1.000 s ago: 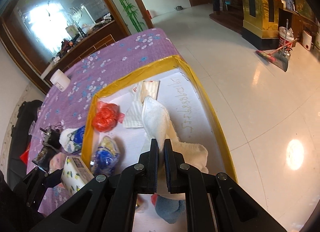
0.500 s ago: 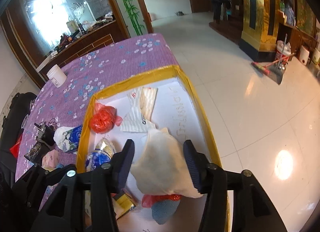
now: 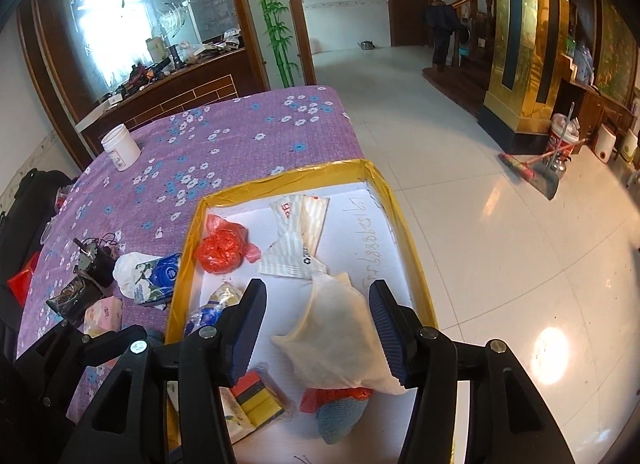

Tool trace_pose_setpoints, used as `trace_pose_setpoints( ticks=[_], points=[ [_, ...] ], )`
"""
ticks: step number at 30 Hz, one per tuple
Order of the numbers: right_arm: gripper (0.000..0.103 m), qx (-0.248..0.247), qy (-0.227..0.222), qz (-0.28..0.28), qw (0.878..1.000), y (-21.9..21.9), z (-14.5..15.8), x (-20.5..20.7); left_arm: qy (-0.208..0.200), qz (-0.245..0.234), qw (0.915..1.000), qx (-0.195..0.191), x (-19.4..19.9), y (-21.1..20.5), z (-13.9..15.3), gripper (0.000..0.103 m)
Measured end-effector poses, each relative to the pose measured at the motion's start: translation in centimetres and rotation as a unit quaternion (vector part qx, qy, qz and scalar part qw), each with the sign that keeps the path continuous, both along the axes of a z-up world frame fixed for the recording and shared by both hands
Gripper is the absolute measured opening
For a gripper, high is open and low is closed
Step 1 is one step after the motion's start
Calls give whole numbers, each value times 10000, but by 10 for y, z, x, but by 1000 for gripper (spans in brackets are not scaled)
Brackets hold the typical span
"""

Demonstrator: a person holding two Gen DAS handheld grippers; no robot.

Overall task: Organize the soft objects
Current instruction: 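Open both grippers to drop the white cloth and tissue pack into the box, then withdraw both open grippers from the box toward the table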

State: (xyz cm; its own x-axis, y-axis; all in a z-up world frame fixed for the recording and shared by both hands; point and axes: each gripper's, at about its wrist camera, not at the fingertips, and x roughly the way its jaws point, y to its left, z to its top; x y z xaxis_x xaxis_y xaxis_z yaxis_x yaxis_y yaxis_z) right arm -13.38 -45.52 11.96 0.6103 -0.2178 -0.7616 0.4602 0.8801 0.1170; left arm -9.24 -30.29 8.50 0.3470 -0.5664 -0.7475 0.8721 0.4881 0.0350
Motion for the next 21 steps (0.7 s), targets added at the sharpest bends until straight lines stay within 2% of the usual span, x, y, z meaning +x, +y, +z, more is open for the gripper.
trace_pose_setpoints(
  ticks=[10,21],
  points=[
    [60,-173,-20,179,9997,24,8,10,-27,77,9999,-105,3,20,9,82],
    [61,-227,-11,656,9976,64,9,36,-7,499,9986,-174,22,59,16,81]
  ],
)
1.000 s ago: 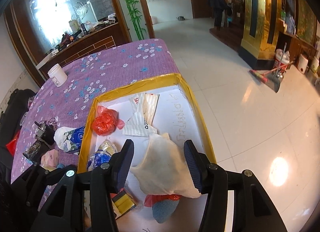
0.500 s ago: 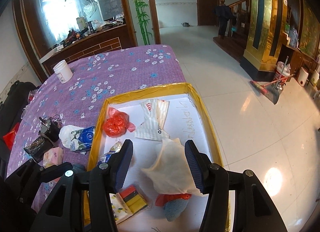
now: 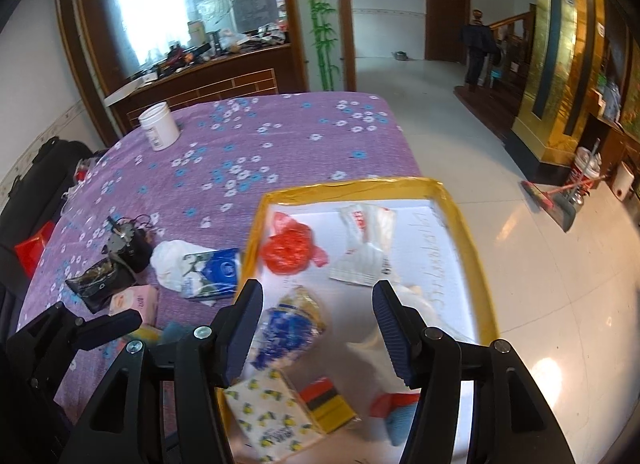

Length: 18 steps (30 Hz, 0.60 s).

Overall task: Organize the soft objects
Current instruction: 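Withdraw both open grippers from the box toward the table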

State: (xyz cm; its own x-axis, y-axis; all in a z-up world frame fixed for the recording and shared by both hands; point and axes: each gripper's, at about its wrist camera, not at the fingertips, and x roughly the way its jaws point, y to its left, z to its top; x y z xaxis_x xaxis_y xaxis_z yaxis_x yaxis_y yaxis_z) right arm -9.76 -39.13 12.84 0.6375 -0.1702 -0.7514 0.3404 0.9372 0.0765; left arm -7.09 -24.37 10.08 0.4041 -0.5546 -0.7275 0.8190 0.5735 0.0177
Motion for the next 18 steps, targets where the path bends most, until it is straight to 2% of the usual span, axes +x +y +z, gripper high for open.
trace_pose_setpoints(
  ticks=[9,18],
  points=[
    [61,-17,107,583,9982,48,-5,28,23,552,9985,-26,17,49,1,81],
    [61,-46,228,1073,9940,93,-14,48,219,1342,9907,-39,33,114,-6,81]
  ],
)
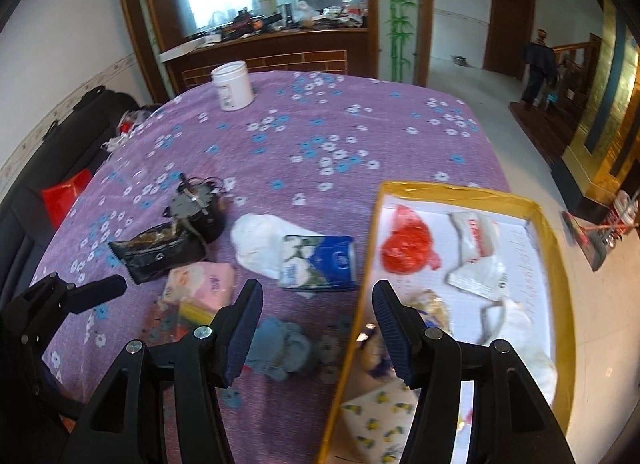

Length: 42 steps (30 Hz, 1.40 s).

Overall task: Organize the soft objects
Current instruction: 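Withdraw both open grippers from the box toward the table, then grasp a second bagged striped pack with the right gripper while the left grasps the black foil bag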

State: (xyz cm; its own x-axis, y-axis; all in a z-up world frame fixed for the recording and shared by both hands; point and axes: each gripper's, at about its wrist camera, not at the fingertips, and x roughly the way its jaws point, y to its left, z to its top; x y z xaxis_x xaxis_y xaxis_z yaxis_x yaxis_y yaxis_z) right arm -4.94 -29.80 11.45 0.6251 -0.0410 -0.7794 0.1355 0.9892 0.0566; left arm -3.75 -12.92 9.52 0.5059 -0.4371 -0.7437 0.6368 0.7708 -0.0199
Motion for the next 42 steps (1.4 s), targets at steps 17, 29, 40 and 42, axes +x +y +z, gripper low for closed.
trace_pose_setpoints(
  ticks=[17,29,40,42],
  points=[
    [62,971,442,398,9935,21,-33,31,82,693,9975,75,8,61,-5,82],
    [69,1864,1005,1365,9678,54,-80,60,406,1241,9913,162,18,110,-25,82],
    [75,721,1578,2725,9464,124,-91,23,441,1328,9901,143,25,129,-27,82],
    [75,388,1627,2932,9413,132,-95,18,457,1307,9903,154,27,130,-27,82]
  ],
)
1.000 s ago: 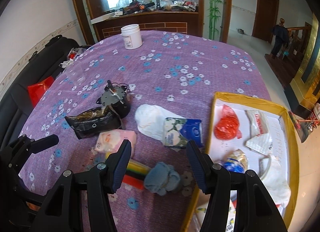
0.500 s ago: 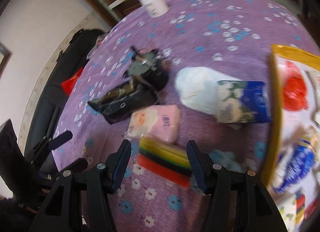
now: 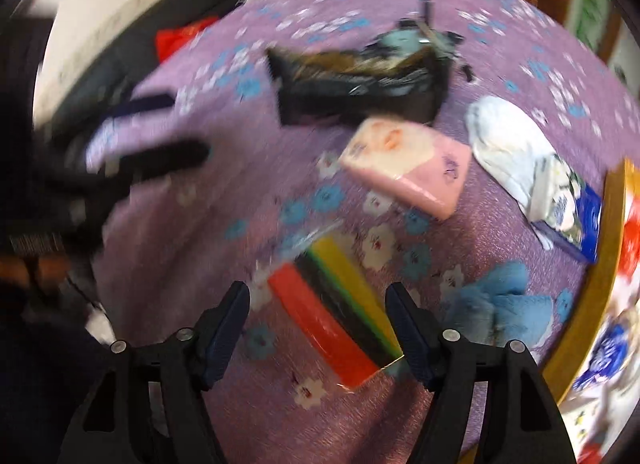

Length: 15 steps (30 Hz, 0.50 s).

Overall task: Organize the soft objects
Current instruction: 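Grasp a second bagged striped pack with the right gripper while the left grasps the black foil bag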

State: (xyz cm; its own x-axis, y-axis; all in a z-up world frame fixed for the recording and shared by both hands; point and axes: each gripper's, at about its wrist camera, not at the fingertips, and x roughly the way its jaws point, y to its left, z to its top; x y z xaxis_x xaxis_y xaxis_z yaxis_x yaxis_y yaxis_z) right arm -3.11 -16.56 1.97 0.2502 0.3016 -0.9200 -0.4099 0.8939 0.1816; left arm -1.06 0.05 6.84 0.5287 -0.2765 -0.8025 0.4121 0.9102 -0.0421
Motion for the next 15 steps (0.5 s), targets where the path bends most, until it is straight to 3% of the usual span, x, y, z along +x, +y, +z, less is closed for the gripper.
trace_pose_setpoints(
  ticks=[6,7,8,9,12,15],
  points=[
    [74,-304,-79,436,9986,9,-5,-16,-47,-175,9998,26,4,1,4,82],
    [71,-307,-82,453,9985,8,-4,-18,-56,-227,9997,17,5,1,6,82],
    [49,-325,-66,421,9986,8,-5,-19,-66,-287,9996,8,7,0,8,82],
    [40,-311,-52,354,9989,7,-5,-20,-73,-352,9994,4,9,-1,10,83],
    [39,-13,-117,-9,9999,-1,3,-24,-170,-553,9983,-17,20,-6,18,92],
    [39,365,-221,-421,9982,-13,12,-30,-264,-772,9966,130,37,-15,22,94]
  ],
)
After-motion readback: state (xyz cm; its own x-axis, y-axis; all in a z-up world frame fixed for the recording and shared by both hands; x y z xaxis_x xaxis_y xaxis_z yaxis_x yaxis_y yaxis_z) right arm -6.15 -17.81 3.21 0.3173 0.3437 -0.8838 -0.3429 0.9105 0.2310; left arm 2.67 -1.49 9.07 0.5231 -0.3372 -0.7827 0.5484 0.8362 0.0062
